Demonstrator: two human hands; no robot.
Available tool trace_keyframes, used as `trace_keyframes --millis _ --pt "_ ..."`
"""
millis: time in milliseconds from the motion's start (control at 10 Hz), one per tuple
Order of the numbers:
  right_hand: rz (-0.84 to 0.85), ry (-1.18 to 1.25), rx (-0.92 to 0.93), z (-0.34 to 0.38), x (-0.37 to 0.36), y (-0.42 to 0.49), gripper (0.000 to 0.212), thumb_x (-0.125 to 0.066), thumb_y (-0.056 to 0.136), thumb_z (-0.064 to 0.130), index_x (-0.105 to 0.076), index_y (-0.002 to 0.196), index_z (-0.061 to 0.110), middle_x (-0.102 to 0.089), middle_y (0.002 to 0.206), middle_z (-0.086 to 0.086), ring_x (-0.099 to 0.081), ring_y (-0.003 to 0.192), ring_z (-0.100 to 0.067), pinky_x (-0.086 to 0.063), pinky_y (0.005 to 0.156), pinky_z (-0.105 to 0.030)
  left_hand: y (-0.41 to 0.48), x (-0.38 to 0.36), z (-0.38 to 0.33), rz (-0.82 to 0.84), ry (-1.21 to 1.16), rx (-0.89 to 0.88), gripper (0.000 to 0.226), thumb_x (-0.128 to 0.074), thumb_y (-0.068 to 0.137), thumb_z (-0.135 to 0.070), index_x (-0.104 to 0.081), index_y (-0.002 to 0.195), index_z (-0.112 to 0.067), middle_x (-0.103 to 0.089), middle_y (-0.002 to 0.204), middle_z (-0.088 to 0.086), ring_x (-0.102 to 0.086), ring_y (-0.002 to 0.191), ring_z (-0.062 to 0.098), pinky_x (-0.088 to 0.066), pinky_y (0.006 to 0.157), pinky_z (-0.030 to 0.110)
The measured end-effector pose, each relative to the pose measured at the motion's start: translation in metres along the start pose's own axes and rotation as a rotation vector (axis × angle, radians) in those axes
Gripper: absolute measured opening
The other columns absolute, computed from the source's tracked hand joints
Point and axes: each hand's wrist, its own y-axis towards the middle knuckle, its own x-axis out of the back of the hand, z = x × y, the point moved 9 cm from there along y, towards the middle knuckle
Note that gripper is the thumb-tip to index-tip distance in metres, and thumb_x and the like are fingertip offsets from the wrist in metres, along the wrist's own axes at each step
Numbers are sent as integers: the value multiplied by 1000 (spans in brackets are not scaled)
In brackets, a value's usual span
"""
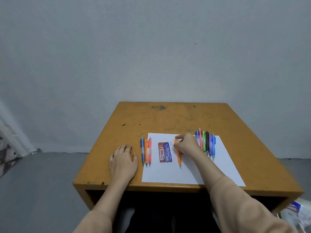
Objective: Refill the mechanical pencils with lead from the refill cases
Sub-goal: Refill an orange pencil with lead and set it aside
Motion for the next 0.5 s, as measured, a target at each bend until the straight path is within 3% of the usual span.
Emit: trace_keyframes --millis 200,300,400,500 --pt "3 44 -5 0 1 -2 37 -63 87 19 -60 123 13 -66 92 -9 -60 67 -16 -45 56 -23 -1 2 -2 -3 9 -7 48 -38 98 -41 -40 142 -23 -35 150 -4 -26 139 15 -17 115 37" --pt "-43 99 44 5 8 -4 31 -60 88 13 -63 119 10 -58 67 -1 -54 56 -14 -44 56 -24 -1 3 -3 -2 22 -13 47 -37 98 -41 -40 142 -23 -36 150 -4 -26 139 14 -18 114 36" --pt "-55 116 136 19 14 -9 27 -58 88 9 -67 114 10 -58 74 -2 -51 59 -11 -40 56 -22 -1 3 -3 -3 34 -12 47 -37 98 -41 -41 142 -23 -36 149 -4 -26 139 14 -18 114 37" --pt "21 62 278 42 14 -17 28 -61 88 10 -68 115 12 -61 89 -1 -54 75 -10 -41 62 -21 -1 1 -3 0 42 -9 48 -38 98 -41 -41 142 -23 -37 149 -4 -27 139 14 -19 114 37"
